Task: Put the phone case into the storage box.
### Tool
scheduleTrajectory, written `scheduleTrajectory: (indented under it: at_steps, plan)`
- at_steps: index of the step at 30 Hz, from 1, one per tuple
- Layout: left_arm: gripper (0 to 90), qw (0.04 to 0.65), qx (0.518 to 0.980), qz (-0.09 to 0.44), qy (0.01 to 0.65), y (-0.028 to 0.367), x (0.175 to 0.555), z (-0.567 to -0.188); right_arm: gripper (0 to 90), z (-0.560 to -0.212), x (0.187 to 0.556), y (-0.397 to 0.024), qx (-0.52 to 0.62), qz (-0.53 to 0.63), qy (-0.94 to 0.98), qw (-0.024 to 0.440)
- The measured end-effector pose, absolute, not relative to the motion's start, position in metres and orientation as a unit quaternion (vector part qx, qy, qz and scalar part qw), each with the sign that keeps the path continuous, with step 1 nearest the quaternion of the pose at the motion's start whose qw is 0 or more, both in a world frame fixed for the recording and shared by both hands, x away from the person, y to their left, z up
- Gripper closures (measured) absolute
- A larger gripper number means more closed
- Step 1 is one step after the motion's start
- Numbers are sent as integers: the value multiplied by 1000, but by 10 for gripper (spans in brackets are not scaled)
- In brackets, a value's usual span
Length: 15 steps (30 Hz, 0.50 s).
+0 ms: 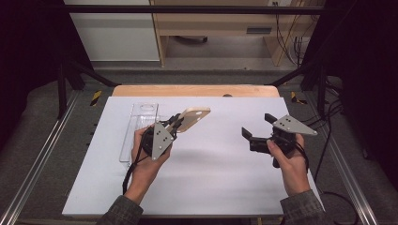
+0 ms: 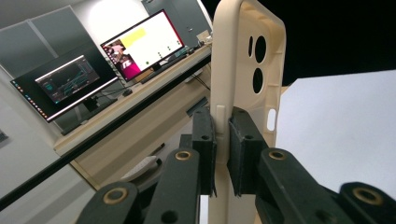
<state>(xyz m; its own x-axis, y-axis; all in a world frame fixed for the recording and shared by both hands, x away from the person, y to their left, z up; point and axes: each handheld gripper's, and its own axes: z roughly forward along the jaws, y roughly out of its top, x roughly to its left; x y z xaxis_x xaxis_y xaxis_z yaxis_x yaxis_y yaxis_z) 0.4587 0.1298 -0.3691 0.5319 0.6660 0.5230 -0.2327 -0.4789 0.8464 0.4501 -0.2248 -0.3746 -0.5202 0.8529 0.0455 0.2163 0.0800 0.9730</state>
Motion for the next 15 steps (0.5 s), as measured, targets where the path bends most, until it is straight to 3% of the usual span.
scheduleTrajectory:
  at_steps: [15]
  plan:
    - [813, 496, 714, 463, 173, 155, 475, -356, 45, -424, 424, -218, 396, 552, 671, 297]
